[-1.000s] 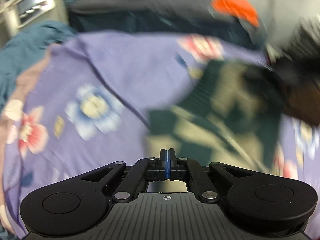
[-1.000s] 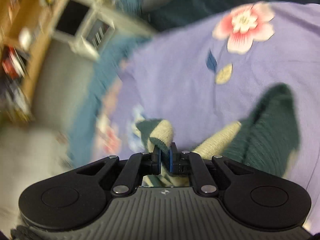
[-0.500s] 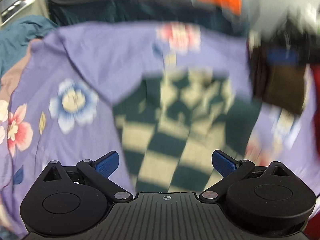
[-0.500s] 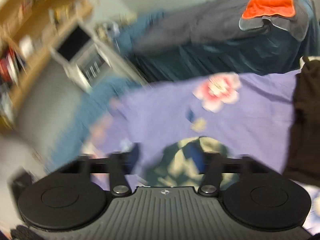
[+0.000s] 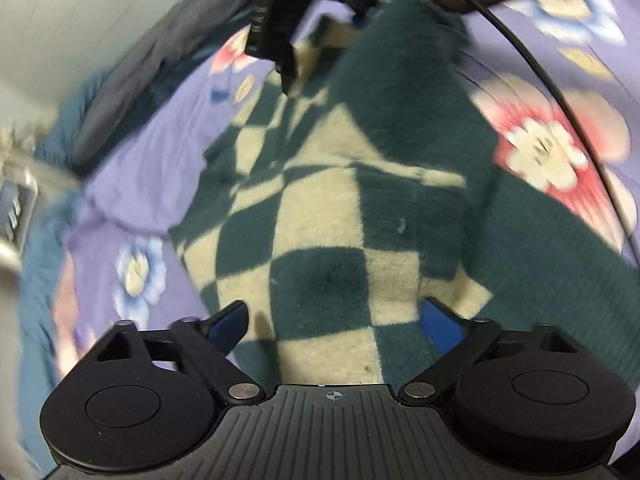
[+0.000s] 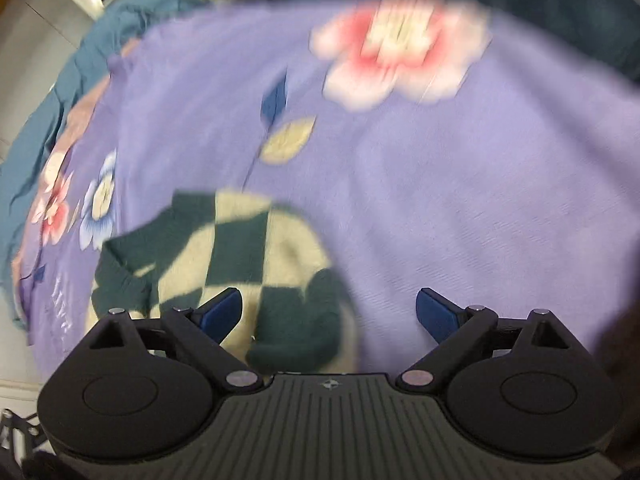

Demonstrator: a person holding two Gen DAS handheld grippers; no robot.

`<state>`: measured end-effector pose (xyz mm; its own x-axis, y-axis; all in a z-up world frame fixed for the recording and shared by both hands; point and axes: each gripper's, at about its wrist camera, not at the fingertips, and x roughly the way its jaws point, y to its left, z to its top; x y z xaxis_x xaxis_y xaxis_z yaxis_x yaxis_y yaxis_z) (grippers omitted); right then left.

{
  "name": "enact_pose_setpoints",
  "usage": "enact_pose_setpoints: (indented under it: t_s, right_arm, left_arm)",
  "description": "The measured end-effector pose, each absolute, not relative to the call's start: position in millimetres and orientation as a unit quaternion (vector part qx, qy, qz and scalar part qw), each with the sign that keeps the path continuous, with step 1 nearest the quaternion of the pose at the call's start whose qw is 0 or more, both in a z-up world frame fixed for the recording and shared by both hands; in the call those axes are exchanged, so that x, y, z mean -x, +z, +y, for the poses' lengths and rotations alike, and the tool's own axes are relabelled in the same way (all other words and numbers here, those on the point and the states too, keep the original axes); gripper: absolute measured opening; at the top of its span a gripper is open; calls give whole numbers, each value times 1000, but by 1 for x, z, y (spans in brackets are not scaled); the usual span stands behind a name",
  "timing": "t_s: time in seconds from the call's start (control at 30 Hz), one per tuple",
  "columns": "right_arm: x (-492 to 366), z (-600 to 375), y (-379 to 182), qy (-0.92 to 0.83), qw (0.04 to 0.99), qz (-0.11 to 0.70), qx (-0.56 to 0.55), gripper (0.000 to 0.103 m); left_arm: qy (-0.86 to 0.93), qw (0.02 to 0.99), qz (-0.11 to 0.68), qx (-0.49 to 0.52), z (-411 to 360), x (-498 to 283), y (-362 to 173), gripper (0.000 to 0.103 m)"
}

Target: Fold small clothes

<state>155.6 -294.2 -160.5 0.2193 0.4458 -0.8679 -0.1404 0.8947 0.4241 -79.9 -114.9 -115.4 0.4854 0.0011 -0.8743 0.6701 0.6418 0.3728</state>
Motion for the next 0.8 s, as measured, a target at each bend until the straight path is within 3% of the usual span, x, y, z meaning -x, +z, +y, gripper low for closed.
enact_pose_setpoints:
  t_s: [0.03,0.1,0.13,0.2,0.27,0.33,0.4,0.47,0.8]
  right_arm:
    - [-153,-284,-157,205,778,583,-113,103]
    - [-147,-269,-152,253,760,584,-134,78]
    - [-145,-265,-154,265,737,600,-166,16]
    - [-133,-259,-152,282,717,604,-203,16]
    - [-121,-267,-136,287,717,575,-270,16]
    - [-107,-293,-111,287,712,513,-385,15]
    - [-83,-311,-80,295,727,453,-424,14]
    - [-51,-325,-51,304,727,405,-464,13]
    - [86,-377,96,308,764,134,-551,12]
  left_arm:
    - [-211,789,492,-302,-103,68,-108,101]
    - [-185,804,526,-209,-75,47,-97,84]
    - [-174,810,531,-177,-62,38,-93,75]
    - [-134,822,540,-125,-30,20,-88,65]
    - [-85,830,549,-46,14,-3,-81,61]
    - [-53,835,547,33,63,-27,-72,57]
    - [-38,842,530,88,103,-48,-57,45]
    - [-41,860,496,116,126,-63,-30,41]
    - [-191,910,319,184,138,-72,118,40]
